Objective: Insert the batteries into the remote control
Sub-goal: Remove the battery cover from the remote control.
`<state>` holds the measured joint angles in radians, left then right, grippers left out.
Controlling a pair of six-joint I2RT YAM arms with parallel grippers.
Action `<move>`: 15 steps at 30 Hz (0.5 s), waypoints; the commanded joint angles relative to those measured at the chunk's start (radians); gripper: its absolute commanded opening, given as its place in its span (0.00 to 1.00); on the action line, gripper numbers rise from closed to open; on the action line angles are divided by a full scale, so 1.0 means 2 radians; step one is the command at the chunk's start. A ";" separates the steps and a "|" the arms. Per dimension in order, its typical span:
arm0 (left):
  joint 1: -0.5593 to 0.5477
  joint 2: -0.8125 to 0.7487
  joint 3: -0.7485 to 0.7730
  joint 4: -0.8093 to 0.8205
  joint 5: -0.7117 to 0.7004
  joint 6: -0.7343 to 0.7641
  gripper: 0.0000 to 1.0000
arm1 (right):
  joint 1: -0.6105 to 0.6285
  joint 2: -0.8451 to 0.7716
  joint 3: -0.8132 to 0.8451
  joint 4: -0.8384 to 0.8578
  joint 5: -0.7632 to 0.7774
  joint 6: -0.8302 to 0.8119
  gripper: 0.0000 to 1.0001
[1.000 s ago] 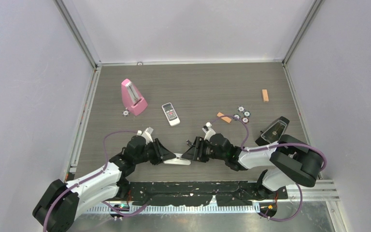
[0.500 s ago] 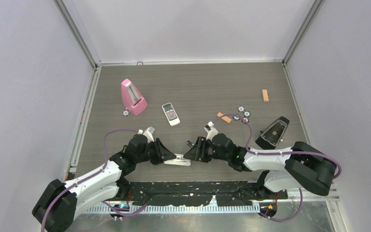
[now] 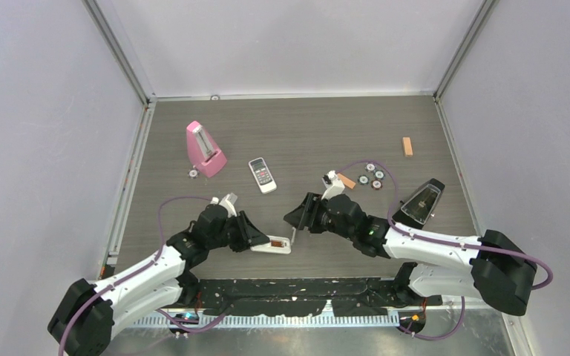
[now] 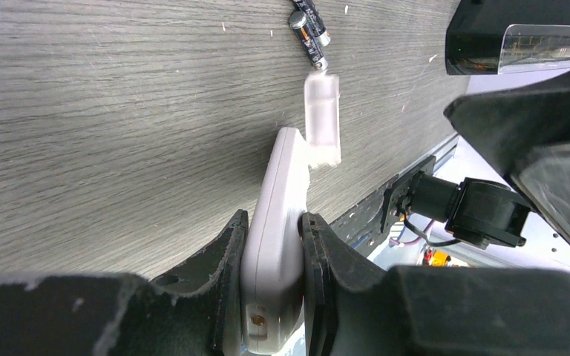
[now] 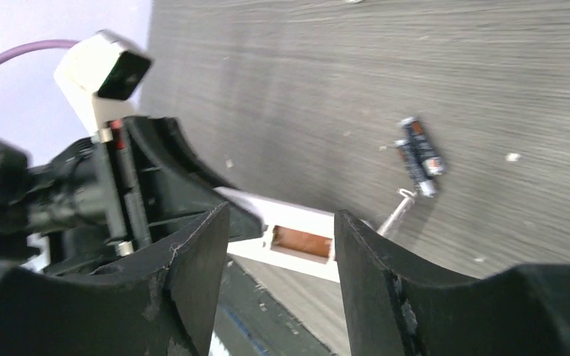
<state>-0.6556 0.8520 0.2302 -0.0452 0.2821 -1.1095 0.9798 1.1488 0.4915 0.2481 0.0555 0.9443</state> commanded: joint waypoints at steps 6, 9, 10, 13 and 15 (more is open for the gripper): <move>-0.001 -0.003 0.025 -0.126 -0.070 0.059 0.00 | -0.001 -0.025 0.018 -0.099 0.105 -0.038 0.60; -0.001 -0.013 0.041 -0.139 -0.069 0.087 0.00 | -0.002 -0.024 0.030 -0.112 0.082 -0.064 0.61; -0.002 -0.017 0.047 -0.141 -0.063 0.100 0.00 | -0.002 -0.024 0.032 -0.112 0.064 -0.080 0.61; -0.001 -0.026 0.067 -0.127 -0.019 0.150 0.00 | -0.002 -0.032 0.032 -0.088 -0.006 -0.123 0.65; -0.002 -0.033 0.079 -0.120 0.024 0.184 0.00 | -0.001 -0.038 0.032 -0.073 -0.064 -0.152 0.70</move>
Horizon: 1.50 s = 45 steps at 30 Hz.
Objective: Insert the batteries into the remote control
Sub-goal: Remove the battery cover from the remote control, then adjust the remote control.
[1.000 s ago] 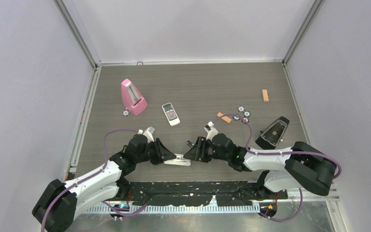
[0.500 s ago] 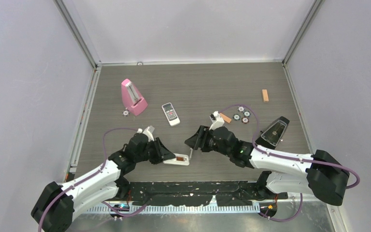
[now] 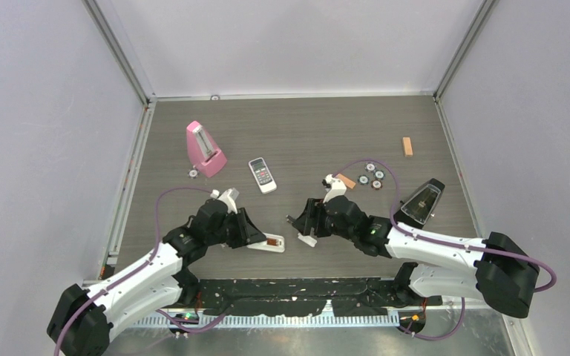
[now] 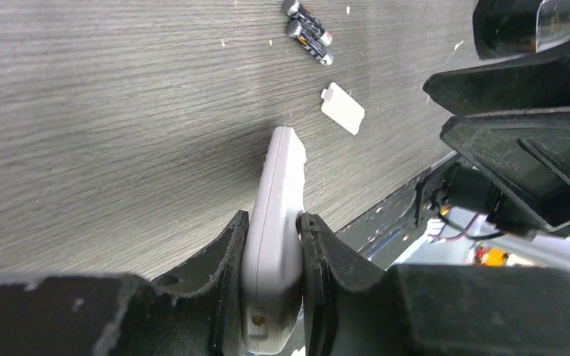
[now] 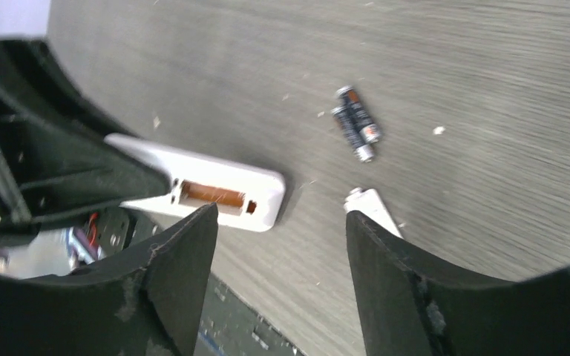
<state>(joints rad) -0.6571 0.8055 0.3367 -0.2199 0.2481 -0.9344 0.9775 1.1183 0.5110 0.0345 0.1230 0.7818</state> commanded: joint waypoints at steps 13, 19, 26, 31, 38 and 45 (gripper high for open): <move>-0.001 -0.037 0.143 -0.079 0.255 0.252 0.00 | 0.000 -0.056 0.036 0.057 -0.334 -0.198 0.89; -0.001 -0.022 0.202 -0.119 0.322 0.312 0.00 | 0.002 -0.041 0.065 0.062 -0.403 -0.206 0.84; -0.001 -0.005 0.229 -0.131 0.354 0.340 0.00 | 0.012 -0.035 0.053 0.127 -0.448 -0.151 0.59; -0.001 -0.002 0.230 -0.113 0.359 0.330 0.00 | 0.019 -0.024 0.056 0.119 -0.438 -0.150 0.46; -0.001 -0.018 0.221 -0.068 0.355 0.292 0.24 | 0.020 -0.025 0.055 0.128 -0.397 -0.134 0.09; -0.001 -0.043 0.176 0.042 0.267 0.143 0.65 | 0.020 -0.054 0.007 0.235 -0.325 -0.061 0.05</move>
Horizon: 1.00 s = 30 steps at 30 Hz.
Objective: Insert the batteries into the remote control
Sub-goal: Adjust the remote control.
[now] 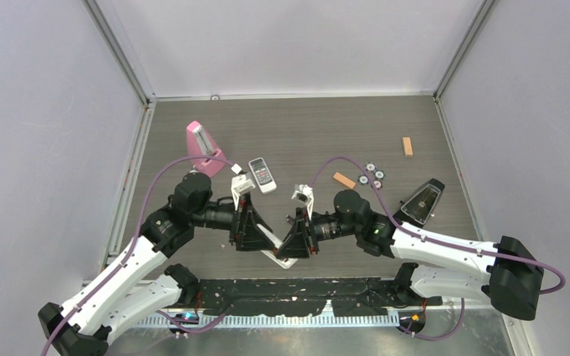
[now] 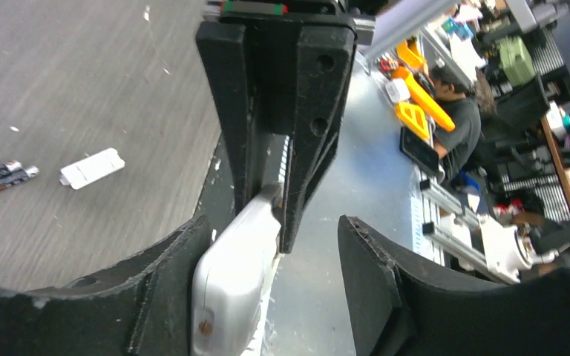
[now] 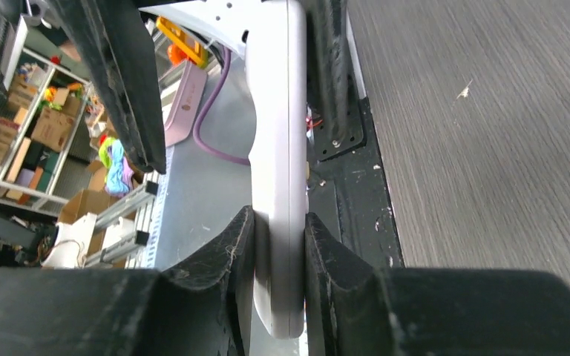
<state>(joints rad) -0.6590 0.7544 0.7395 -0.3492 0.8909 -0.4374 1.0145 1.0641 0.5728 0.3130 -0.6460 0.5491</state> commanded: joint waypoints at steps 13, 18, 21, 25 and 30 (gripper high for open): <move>-0.003 -0.080 -0.147 0.370 -0.217 -0.331 0.60 | 0.001 -0.038 -0.070 0.243 0.149 0.179 0.05; -0.003 -0.083 -0.159 0.400 -0.231 -0.353 0.47 | 0.001 -0.018 -0.073 0.274 0.152 0.205 0.06; -0.004 -0.080 -0.160 0.402 -0.226 -0.352 0.47 | 0.001 -0.001 -0.077 0.307 0.150 0.222 0.05; -0.006 -0.072 -0.163 0.406 -0.219 -0.352 0.48 | 0.001 0.016 -0.075 0.329 0.150 0.237 0.06; -0.007 -0.071 -0.170 0.408 -0.225 -0.355 0.28 | 0.000 0.034 -0.075 0.349 0.157 0.248 0.05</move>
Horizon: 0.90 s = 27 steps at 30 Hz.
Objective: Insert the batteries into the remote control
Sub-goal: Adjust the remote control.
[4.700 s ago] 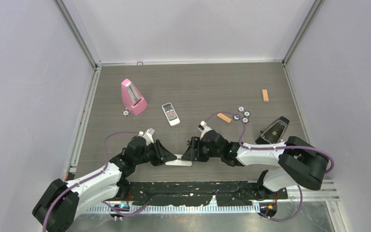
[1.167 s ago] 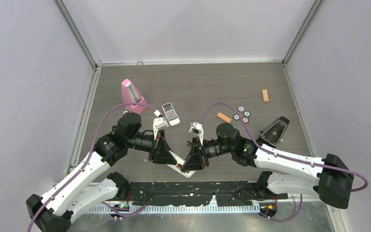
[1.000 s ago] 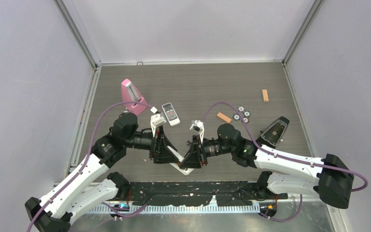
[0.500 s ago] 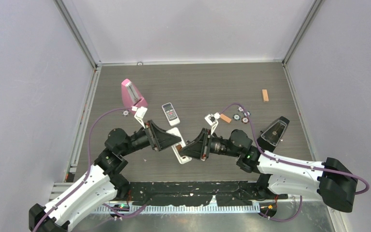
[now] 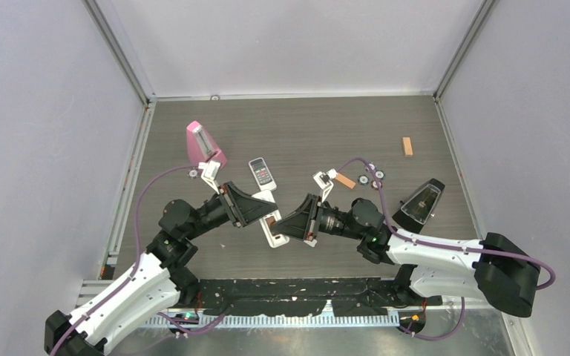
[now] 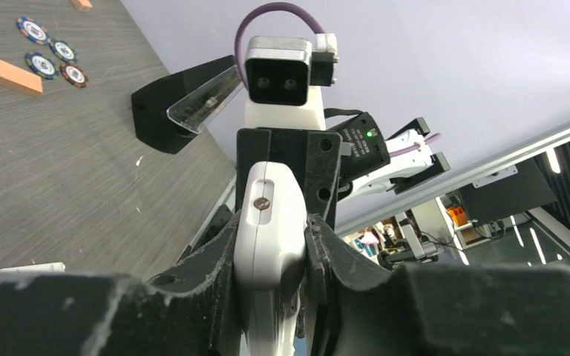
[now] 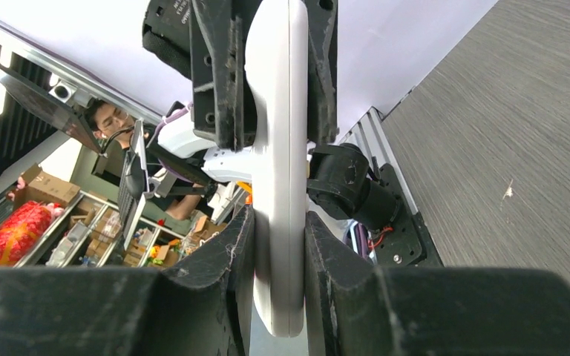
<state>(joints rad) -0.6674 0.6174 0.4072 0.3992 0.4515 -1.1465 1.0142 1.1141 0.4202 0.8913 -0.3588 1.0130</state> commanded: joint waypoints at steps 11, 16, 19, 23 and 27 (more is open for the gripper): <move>-0.003 -0.047 0.001 -0.086 -0.082 0.051 0.00 | -0.006 -0.001 -0.012 0.058 0.032 0.029 0.61; -0.003 -0.083 0.025 -0.271 -0.194 0.108 0.00 | -0.012 -0.090 0.008 -0.157 0.086 -0.043 0.79; -0.003 -0.102 0.031 -0.348 -0.252 0.115 0.00 | -0.013 -0.120 0.041 -0.308 0.138 -0.128 0.77; -0.003 -0.124 0.025 -0.389 -0.278 0.114 0.00 | -0.015 -0.086 0.105 -0.475 0.227 -0.221 0.59; -0.002 -0.135 0.021 -0.397 -0.286 0.110 0.00 | -0.015 0.005 0.166 -0.565 0.264 -0.273 0.40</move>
<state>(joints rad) -0.6724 0.3695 0.4206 -0.3382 -0.0418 -0.9489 0.9863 0.9787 0.6514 0.0574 0.0139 0.6426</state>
